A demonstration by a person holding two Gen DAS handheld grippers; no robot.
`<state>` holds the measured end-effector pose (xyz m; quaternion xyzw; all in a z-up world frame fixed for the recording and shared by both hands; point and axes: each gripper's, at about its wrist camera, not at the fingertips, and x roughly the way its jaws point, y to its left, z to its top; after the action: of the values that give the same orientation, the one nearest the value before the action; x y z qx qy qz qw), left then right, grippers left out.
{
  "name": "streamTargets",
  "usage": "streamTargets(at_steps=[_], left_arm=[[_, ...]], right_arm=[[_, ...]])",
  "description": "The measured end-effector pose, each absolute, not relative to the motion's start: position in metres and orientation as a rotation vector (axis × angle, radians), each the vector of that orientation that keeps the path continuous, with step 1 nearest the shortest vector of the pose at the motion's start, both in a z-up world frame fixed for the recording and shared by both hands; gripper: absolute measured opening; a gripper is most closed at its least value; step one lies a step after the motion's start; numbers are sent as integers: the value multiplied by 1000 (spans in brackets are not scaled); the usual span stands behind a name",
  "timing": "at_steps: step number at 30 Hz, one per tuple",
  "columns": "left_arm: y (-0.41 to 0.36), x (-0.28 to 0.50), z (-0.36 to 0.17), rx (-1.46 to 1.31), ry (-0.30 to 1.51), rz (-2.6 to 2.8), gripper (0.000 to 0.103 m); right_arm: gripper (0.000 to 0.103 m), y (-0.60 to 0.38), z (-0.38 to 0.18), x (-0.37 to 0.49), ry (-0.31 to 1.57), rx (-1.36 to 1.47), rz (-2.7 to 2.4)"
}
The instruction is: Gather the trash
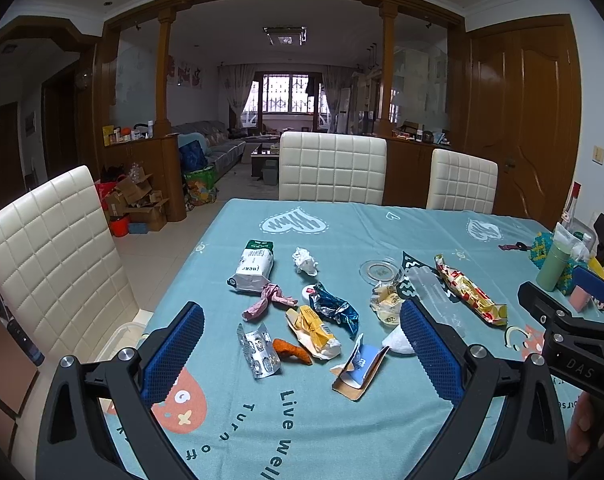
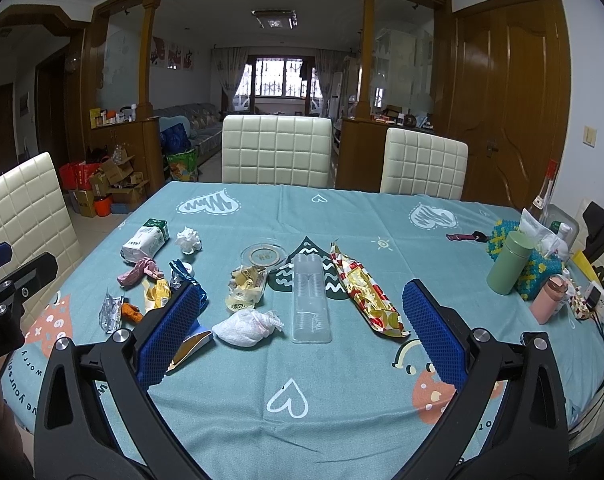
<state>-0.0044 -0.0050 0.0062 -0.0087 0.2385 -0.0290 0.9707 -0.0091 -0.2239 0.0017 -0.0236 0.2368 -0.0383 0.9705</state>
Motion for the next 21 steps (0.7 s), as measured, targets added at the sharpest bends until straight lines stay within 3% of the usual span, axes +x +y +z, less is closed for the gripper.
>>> streamTargets(at_steps=[21], left_arm=[[-11,-5,3,-20,488,-65,96]], right_arm=[[100,-224,0,-9,483,-48,-78]])
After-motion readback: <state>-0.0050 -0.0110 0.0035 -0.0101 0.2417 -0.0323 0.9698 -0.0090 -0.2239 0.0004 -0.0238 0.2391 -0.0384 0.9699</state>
